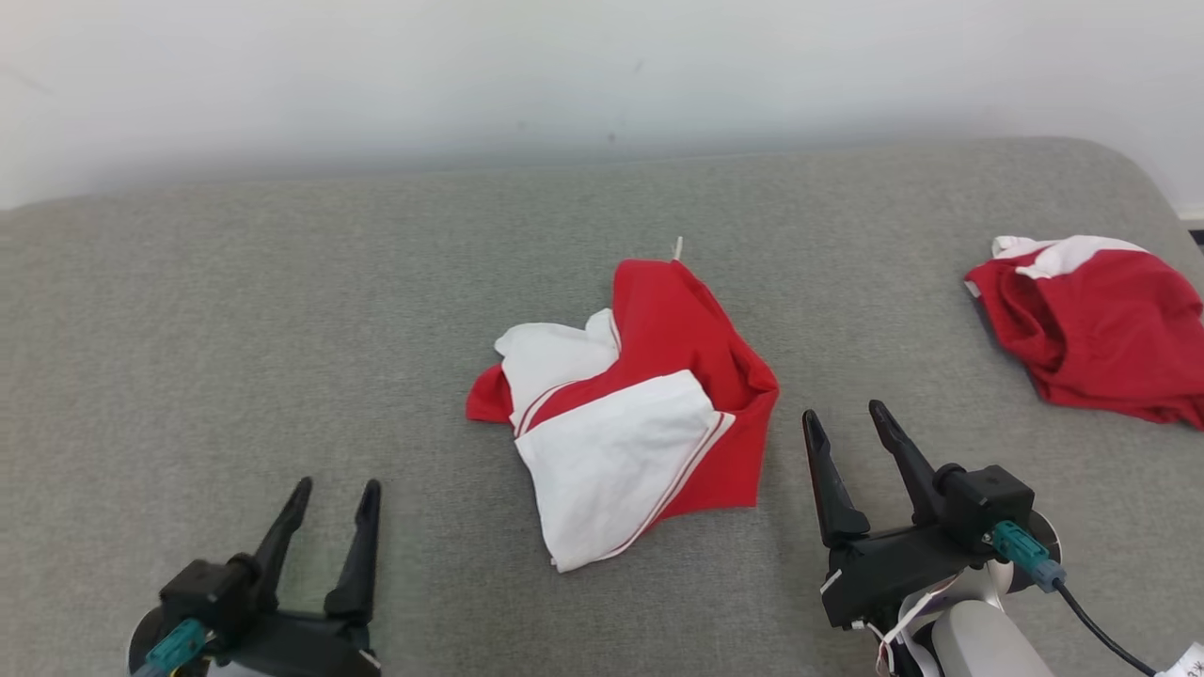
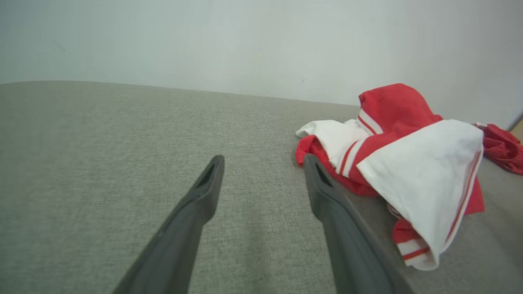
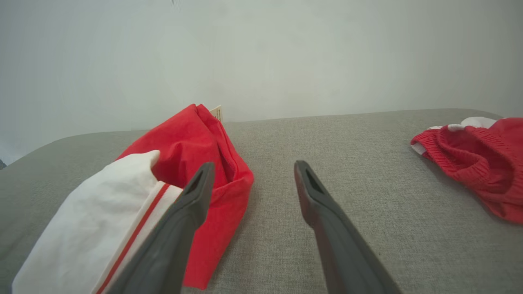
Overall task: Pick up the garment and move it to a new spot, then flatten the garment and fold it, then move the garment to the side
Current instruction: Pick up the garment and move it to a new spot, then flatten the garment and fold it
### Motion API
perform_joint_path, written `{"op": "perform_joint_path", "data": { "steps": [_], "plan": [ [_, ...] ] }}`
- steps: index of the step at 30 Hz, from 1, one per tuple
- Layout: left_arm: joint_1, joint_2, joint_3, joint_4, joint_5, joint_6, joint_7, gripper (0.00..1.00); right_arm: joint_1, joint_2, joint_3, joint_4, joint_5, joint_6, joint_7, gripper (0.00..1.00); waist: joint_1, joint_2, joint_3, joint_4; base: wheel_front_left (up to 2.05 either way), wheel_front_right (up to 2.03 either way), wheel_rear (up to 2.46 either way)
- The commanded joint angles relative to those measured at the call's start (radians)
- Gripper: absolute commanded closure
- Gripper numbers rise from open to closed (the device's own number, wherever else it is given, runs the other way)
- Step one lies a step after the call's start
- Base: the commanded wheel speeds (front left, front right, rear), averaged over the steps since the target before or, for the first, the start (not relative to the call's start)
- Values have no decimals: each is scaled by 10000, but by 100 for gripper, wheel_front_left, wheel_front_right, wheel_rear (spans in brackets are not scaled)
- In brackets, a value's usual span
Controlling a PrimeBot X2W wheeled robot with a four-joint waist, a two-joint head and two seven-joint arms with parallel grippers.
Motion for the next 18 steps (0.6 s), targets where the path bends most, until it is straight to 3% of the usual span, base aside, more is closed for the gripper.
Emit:
{"op": "perform_joint_path", "data": {
  "steps": [1, 9, 18],
  "plan": [
    [318, -107, 353, -115, 256, 40, -38, 0, 145, -55, 56, 13, 31, -10, 1, 0, 0, 0, -56, 229, 0, 0, 0],
    [1142, -463, 1636, -613, 765, 44, -38, 0, 155, -55, 289, 63, 70, -10, 1, 0, 0, 0, -139, 728, 0, 0, 0],
    [1624, -579, 2087, -626, 653, 21, -38, 0, -140, -242, 879, 47, 136, -10, 1, 0, 0, 0, -92, 1437, 0, 0, 0]
  ]
}}
